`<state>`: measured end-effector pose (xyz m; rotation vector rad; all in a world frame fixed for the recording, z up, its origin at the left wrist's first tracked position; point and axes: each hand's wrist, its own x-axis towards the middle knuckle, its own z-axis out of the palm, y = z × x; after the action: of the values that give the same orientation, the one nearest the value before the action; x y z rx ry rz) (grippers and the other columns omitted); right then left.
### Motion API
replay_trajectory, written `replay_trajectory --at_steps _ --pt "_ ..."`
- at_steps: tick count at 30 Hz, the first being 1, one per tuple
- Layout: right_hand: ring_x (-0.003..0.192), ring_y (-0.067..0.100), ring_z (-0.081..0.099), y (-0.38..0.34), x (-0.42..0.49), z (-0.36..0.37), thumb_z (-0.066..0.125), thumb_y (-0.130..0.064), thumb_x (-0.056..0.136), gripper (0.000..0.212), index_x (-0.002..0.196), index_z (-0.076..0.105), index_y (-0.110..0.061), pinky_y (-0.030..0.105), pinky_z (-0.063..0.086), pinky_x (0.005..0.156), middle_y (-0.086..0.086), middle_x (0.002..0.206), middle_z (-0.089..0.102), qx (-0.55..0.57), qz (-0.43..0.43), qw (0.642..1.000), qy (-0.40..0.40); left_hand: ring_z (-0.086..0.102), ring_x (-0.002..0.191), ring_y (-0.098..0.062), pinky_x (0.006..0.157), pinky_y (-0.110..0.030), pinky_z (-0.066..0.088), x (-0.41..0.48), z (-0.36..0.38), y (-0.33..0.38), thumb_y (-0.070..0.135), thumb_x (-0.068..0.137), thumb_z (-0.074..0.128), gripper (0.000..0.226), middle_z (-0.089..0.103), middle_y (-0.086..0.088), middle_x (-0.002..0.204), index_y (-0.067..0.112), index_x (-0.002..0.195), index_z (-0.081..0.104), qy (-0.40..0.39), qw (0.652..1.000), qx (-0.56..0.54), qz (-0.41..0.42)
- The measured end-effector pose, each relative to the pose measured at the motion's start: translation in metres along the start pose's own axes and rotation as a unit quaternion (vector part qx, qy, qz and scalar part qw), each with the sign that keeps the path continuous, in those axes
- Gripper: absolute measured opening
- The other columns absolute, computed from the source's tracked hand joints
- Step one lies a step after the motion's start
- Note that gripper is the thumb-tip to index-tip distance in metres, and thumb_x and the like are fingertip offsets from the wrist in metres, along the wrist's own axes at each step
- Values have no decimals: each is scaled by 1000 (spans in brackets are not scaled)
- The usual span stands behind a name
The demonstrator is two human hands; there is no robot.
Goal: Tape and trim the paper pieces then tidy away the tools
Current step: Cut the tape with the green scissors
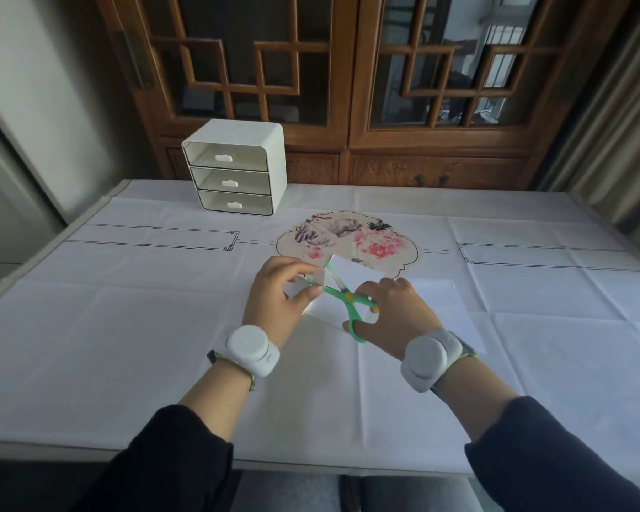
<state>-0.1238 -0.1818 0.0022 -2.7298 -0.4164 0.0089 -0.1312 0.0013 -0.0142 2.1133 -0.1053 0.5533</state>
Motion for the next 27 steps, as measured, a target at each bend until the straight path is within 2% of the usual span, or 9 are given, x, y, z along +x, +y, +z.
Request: replay_trajectory --at_steps 3,6,8,11,14,17,20,24,27 --pt "104 19 42 -2 0 0 65 -49 78 45 114 56 -24 30 45 77 -1 100 55 -5 1 1000 -1 54 80 -8 68 -1 34 5 0 -2 15 76 72 12 56 5 94 7 85 70 3 1000 15 -3" --pt "107 20 42 -2 0 0 65 -49 78 47 116 55 -24 30 44 78 0 102 55 -11 8 1000 -18 56 76 -2 64 -5 35 9 -3 -1 17 79 70 12 60 0 94 7 87 68 37 998 -11 -39" --pt "109 21 42 -1 0 2 65 -50 78 49 118 54 -24 30 44 79 1 104 55 -21 18 999 -35 56 75 4 68 -12 41 13 -7 1 19 81 68 12 63 -3 96 10 89 66 68 995 -33 -70" --pt "112 23 43 -2 0 5 64 -51 78 54 124 53 -25 32 46 83 2 110 57 -35 45 997 -58 58 78 -5 75 -26 45 17 -13 8 20 83 65 9 67 -2 91 14 90 68 72 991 -58 -94" --pt "115 26 48 -4 2 7 66 -50 77 64 130 45 -22 33 48 84 3 117 60 -43 90 992 -78 56 69 10 71 -8 42 15 -12 14 14 85 62 8 64 12 75 21 82 64 53 992 -68 -96" --pt "99 28 58 -10 4 9 68 -43 77 59 122 42 -14 29 43 68 6 109 63 -40 135 986 -87 54 66 15 66 1 37 12 -8 15 13 86 60 7 61 16 73 20 83 61 40 990 -74 -110" --pt "82 26 51 -13 6 8 69 -38 78 48 113 50 -12 27 38 67 7 108 63 -41 154 983 -92 56 64 8 75 -15 44 10 -4 13 12 87 58 6 62 11 75 17 88 60 16 988 -85 -131" --pt "93 29 60 -16 13 10 66 -26 83 32 109 59 -8 28 41 69 11 115 59 -53 167 979 -101 66 81 -22 86 -40 53 9 0 15 10 88 53 9 64 -4 87 12 95 58 -8 981 -101 -164" --pt "103 31 62 -15 21 18 61 -13 85 26 109 61 -3 28 43 69 13 112 59 -57 179 976 -113 62 76 -25 78 -31 53 9 2 16 10 88 51 10 62 -2 86 12 96 57 -16 976 -108 -186"
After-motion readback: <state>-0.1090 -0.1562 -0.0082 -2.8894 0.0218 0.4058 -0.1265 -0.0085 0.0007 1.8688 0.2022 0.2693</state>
